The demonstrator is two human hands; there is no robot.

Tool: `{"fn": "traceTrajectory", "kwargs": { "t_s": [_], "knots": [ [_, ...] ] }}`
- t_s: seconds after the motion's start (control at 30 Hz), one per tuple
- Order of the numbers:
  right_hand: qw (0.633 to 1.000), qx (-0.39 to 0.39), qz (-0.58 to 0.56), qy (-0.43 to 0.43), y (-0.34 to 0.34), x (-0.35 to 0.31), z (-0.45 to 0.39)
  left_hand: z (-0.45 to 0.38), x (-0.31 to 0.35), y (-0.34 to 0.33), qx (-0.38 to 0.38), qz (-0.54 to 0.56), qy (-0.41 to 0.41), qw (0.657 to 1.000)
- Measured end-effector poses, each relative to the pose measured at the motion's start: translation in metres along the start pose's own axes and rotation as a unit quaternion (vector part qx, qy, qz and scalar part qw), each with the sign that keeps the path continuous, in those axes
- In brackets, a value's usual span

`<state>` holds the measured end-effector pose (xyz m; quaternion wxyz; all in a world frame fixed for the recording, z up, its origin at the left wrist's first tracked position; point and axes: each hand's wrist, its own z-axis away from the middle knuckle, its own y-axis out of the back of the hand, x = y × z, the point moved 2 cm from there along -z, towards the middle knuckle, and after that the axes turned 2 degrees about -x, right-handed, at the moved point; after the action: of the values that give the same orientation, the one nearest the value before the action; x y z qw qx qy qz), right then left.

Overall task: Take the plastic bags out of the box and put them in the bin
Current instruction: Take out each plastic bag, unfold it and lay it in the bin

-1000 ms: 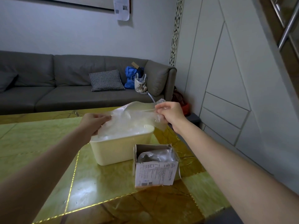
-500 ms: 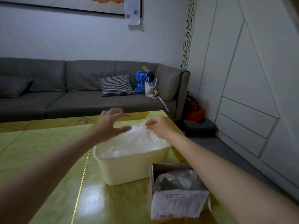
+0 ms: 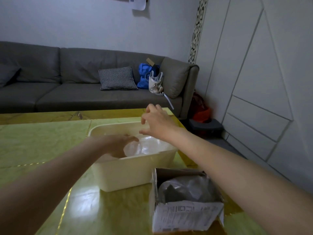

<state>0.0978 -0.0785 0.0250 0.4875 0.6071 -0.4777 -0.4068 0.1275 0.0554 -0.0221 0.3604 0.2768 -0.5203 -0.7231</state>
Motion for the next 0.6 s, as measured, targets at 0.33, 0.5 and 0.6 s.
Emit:
{"fn": "traceTrajectory", "kwargs": {
  "t_s": [0.33,0.5,0.6],
  "knots": [
    [0.936,-0.343,0.032,-0.066,-0.050,0.002,-0.002,0.004,-0.018,-0.012,-0.058,0.034,0.029,0.997],
    [0.941,-0.328,-0.021,-0.080,-0.034,0.001,0.004,0.019,-0.017,0.003,-0.085,0.020,0.051,0.995],
    [0.953,-0.285,-0.065,-0.077,-0.011,0.002,0.013,0.036,-0.019,0.024,-0.070,0.072,0.063,0.993]
  ]
}}
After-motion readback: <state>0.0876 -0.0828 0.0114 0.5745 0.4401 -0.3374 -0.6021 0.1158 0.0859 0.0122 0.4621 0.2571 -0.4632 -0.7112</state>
